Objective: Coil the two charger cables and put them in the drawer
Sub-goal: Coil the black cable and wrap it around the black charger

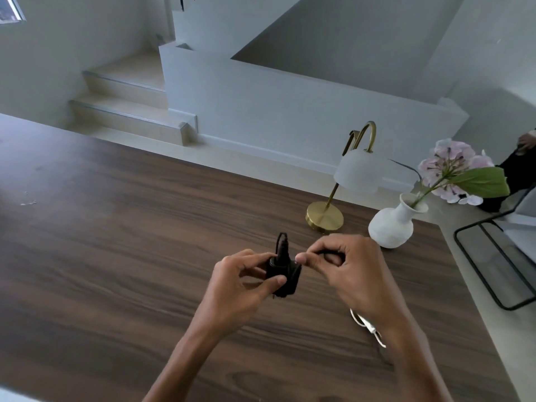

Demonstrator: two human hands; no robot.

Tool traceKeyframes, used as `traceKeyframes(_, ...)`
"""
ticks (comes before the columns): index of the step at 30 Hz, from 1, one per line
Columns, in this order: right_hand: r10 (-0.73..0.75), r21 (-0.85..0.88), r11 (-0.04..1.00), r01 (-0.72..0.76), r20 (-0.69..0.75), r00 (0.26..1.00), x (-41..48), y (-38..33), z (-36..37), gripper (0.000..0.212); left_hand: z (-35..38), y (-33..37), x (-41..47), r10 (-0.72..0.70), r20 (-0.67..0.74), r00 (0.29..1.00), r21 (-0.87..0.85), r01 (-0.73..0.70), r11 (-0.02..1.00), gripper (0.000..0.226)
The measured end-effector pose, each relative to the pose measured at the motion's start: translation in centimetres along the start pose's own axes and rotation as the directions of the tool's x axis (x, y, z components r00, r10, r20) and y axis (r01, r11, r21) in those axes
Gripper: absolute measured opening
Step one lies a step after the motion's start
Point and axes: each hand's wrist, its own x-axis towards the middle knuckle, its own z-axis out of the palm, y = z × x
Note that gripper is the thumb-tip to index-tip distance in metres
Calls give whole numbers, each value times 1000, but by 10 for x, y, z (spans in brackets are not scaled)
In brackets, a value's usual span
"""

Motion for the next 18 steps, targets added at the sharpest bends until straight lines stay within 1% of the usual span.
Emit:
traceKeyframes(3, 0, 155, 988, 6, -36, 999, 19, 5, -2, 30, -5, 4, -2, -12, 104, 994, -96, 22, 995, 28)
traceKeyframes(5, 13, 260, 966, 4, -65, 998, 27, 11, 5, 29, -8, 8, -4, -33, 167, 985, -222, 70, 972, 27)
traceKeyframes(7, 44, 366, 930, -24, -46, 998, 27, 15, 18, 28, -10, 11, -6, -53, 231, 971, -370, 138, 919, 28)
traceKeyframes(9, 84, 444, 893, -77, 5, 996, 22, 19, 35, 28, -11, 11, -7, -78, 239, 968, -497, 191, 846, 34)
traceKeyframes(11, 121, 463, 877, -126, 41, 992, 14, 25, 54, 28, -11, 9, -5, -102, 185, 977, -598, 195, 778, 41)
traceKeyframes(13, 156, 473, 865, -169, 68, 985, 2, 27, 68, 29, -13, 7, -3, -133, 104, 986, -648, 168, 743, 46)
traceKeyframes(14, 164, 469, 864, -181, 77, 983, -4, 27, 73, 30, -14, 6, -2, -161, 53, 986, -657, 156, 738, 43)
traceKeyframes(16, 167, 410, 894, -181, 70, 984, -15, 25, 78, 30, -14, 6, 0, -224, -56, 973, -641, 137, 755, 38)
traceKeyframes(18, 129, 304, 943, -138, 50, 990, -25, 23, 77, 32, -11, 6, 2, -258, -175, 950, -582, 111, 806, 37)
